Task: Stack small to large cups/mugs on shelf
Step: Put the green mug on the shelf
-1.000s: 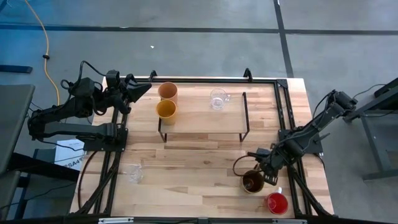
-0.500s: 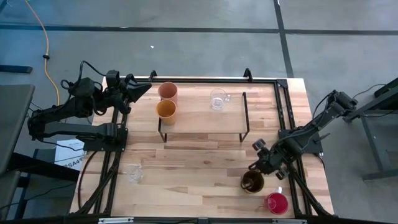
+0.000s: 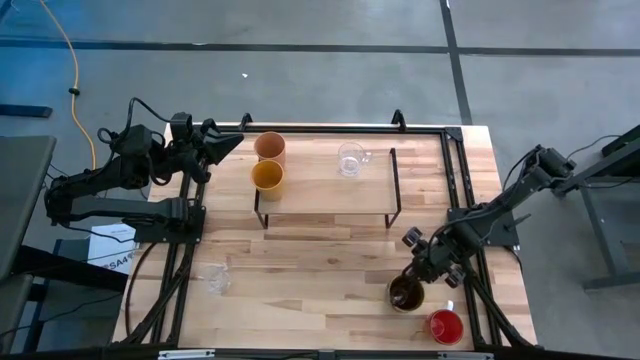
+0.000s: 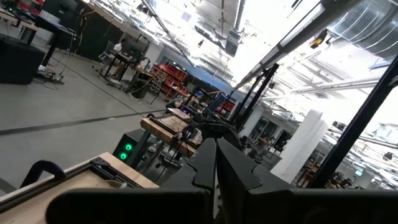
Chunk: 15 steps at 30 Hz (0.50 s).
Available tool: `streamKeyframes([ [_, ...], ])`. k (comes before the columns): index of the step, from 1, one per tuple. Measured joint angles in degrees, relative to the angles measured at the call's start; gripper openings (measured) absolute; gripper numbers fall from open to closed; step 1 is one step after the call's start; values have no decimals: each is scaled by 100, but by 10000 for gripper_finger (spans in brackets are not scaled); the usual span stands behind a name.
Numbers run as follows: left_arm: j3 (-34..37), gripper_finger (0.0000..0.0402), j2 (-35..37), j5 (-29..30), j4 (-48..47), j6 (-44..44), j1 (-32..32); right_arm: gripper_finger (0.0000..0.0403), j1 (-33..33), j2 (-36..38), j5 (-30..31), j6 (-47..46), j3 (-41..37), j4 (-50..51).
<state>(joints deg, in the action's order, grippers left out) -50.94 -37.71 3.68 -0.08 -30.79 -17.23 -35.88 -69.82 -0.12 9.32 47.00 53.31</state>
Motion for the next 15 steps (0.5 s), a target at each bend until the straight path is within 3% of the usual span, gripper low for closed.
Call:
streamKeyframes([
  [15, 0, 3, -2, 0, -1, -81, -2, 135, 24, 0, -339, -39, 0, -585],
])
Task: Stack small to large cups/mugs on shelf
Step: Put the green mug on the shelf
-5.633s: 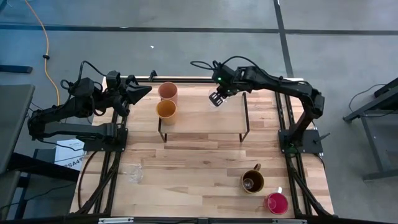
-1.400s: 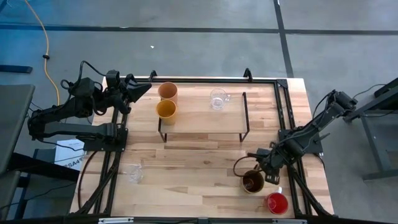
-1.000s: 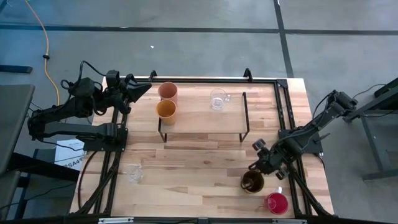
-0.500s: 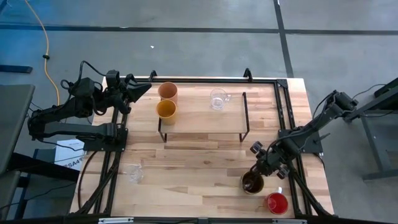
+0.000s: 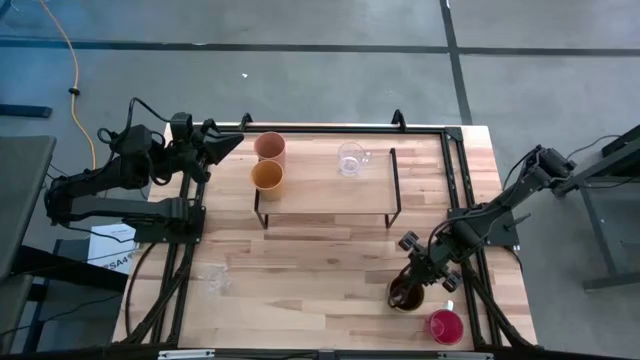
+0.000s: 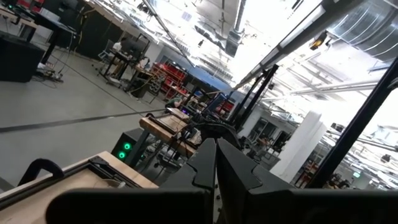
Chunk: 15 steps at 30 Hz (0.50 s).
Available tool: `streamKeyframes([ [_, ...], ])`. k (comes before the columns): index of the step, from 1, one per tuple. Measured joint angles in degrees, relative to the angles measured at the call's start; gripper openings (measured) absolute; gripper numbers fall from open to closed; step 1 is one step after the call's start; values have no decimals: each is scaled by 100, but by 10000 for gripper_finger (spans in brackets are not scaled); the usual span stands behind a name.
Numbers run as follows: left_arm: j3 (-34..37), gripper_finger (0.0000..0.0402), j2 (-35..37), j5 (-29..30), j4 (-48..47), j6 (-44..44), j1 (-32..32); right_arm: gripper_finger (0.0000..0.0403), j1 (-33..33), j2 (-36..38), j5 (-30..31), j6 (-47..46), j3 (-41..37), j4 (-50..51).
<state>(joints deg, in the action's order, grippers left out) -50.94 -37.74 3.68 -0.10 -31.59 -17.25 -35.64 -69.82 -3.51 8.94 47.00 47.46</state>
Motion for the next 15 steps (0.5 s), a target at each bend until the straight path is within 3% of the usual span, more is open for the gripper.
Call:
streamKeyframes([
  [15, 0, 3, 0, 0, 2, -31, 0, 27, 0, -2, -123, -1140, -325, -238],
])
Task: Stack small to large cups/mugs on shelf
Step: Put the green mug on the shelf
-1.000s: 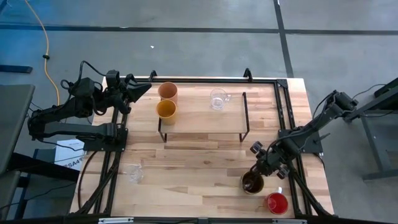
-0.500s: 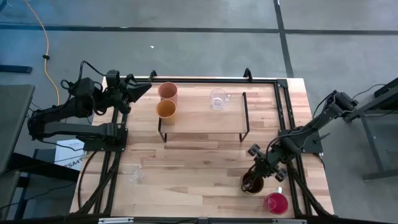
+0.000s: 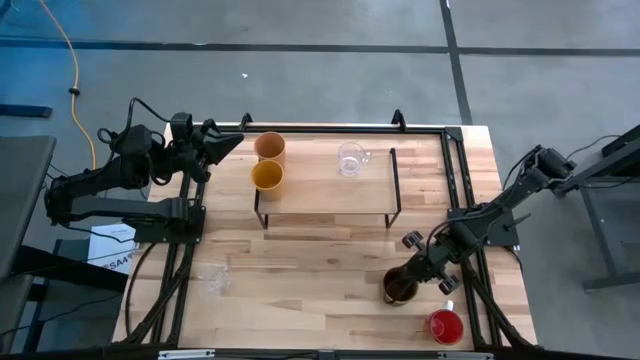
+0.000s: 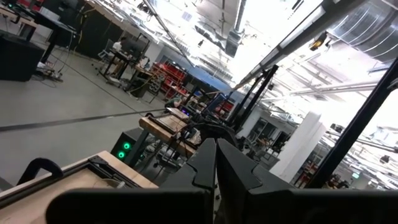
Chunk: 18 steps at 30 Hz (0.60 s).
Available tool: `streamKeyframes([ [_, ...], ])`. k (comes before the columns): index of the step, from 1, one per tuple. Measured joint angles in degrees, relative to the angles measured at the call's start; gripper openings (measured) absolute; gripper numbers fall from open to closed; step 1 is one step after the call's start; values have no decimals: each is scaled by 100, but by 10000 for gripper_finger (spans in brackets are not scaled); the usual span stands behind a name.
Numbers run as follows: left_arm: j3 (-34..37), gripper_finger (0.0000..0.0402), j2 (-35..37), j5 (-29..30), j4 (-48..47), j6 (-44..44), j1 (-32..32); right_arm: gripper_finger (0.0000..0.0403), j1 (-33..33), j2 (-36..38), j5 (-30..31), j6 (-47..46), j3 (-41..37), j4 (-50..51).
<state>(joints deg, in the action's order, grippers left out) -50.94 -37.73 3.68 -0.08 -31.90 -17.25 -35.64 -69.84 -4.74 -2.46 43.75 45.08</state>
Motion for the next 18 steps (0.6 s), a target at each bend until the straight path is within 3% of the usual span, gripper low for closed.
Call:
streamKeyframes([
  [8, 0, 3, 0, 0, -2, 0, 1, 27, -1, -3, 14, -946, 315, -35],
  [18, 0, 3, 0, 0, -2, 2, 2, 27, 209, -3, -12, -1315, 1079, -81],
])
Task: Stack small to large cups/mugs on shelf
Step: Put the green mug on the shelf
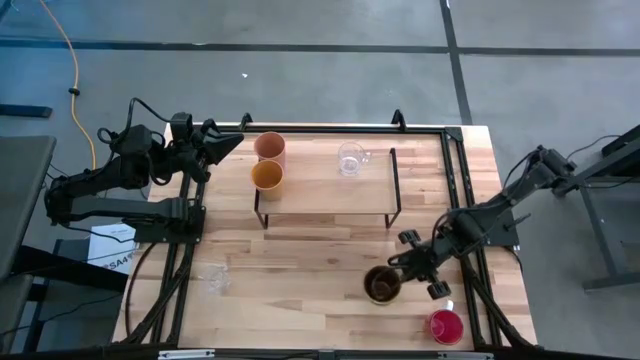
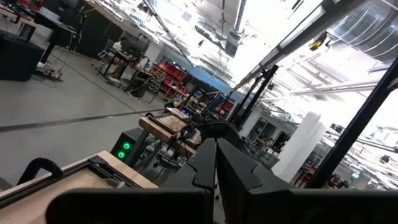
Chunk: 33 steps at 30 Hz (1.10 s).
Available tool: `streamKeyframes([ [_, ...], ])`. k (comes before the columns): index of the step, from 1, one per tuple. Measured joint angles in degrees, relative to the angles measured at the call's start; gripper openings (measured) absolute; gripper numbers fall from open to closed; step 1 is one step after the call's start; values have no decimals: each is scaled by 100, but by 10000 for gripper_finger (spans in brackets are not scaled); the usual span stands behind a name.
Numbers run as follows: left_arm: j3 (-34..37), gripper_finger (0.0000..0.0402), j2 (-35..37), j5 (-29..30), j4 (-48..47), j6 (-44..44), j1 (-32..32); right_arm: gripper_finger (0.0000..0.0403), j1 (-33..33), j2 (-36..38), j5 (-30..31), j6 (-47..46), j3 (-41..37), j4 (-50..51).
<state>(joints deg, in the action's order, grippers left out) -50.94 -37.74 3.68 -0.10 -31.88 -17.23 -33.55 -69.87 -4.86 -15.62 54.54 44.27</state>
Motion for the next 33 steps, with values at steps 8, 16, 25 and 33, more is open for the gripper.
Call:
streamKeyframes([
  [8, 2, 3, 0, 0, 0, 4, -2, 26, 829, 0, 320, 470, 791, -79],
  [16, 1, 3, 2, -2, 0, 4, -2, 26, 2502, -46, 699, 1231, 1696, -280],
  [25, 0, 3, 2, -22, 2, 2, 0, 26, 3937, -1511, 261, 1988, 2880, -201],
  [33, 0, 3, 2, -22, 4, -12, 0, 26, 4560, -2611, 325, 1858, 4150, 401],
])
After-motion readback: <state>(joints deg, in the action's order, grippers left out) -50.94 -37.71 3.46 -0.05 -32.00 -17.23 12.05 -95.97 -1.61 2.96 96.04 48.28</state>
